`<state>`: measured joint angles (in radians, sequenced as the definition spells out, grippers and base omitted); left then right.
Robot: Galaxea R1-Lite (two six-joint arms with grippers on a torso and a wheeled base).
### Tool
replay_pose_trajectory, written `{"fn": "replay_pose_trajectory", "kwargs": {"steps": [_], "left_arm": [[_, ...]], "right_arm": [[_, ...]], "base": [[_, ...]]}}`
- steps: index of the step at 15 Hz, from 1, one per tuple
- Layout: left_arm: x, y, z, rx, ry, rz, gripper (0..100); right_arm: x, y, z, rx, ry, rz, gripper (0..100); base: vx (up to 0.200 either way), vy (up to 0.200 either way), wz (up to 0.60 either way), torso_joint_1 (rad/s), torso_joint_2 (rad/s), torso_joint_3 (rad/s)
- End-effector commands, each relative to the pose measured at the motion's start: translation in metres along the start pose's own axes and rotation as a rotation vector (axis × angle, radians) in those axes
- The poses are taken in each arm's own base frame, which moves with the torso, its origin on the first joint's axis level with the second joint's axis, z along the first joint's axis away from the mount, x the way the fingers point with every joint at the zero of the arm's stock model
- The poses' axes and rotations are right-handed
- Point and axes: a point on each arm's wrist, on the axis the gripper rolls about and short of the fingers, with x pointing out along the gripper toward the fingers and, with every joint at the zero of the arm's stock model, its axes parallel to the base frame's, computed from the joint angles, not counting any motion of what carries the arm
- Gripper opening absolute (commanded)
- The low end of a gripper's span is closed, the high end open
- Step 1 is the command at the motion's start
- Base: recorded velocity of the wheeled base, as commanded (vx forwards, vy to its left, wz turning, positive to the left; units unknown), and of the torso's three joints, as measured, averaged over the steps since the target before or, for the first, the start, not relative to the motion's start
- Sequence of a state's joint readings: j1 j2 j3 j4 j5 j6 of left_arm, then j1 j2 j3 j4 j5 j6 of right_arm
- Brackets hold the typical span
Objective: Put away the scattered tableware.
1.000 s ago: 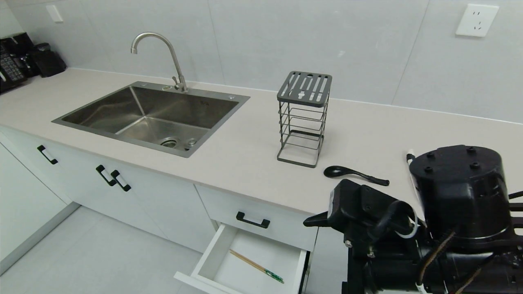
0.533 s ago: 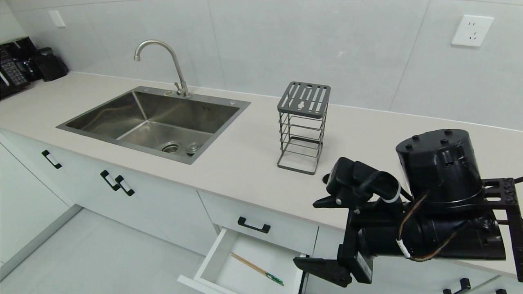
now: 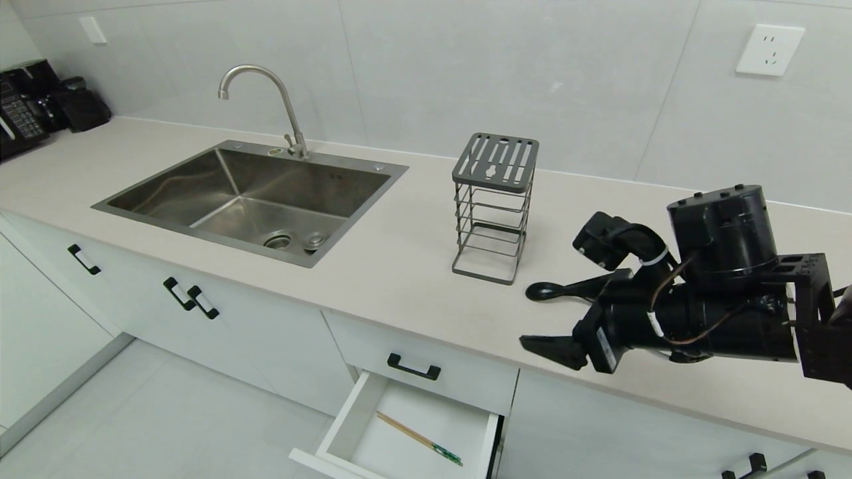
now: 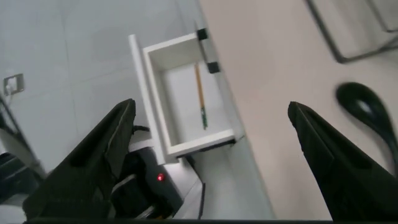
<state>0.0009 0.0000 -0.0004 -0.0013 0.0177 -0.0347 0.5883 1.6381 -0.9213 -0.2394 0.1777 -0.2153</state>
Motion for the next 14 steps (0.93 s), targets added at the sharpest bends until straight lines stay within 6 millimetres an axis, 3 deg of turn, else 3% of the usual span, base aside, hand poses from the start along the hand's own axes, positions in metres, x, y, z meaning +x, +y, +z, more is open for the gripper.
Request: {"fn": "replay_pose_trajectory", "kwargs": {"steps": [1,5,14], "left_arm": [[0.000,0.000,0.000,-0.001,0.000,0.001,100],[0.000,0.000,0.000,-0.001,0.000,0.001,100],[0.000,0.000,0.000,-0.001,0.000,0.001,100]], "right_arm": [[0.008,-0.024,-0.020,0.047,0.051,-0.066,100],[0.023,-0.026,-0.043,0.047,0.022,-0.092,100],[0.061,-0.072,-0.042,0.020,0.032,-0.171,100]], "base": [[0.000,0.000,0.00,0.000,0.00,0.000],[0.000,0.000,0.00,0.000,0.00,0.000],[0.000,0.000,0.00,0.000,0.00,0.000]]}}
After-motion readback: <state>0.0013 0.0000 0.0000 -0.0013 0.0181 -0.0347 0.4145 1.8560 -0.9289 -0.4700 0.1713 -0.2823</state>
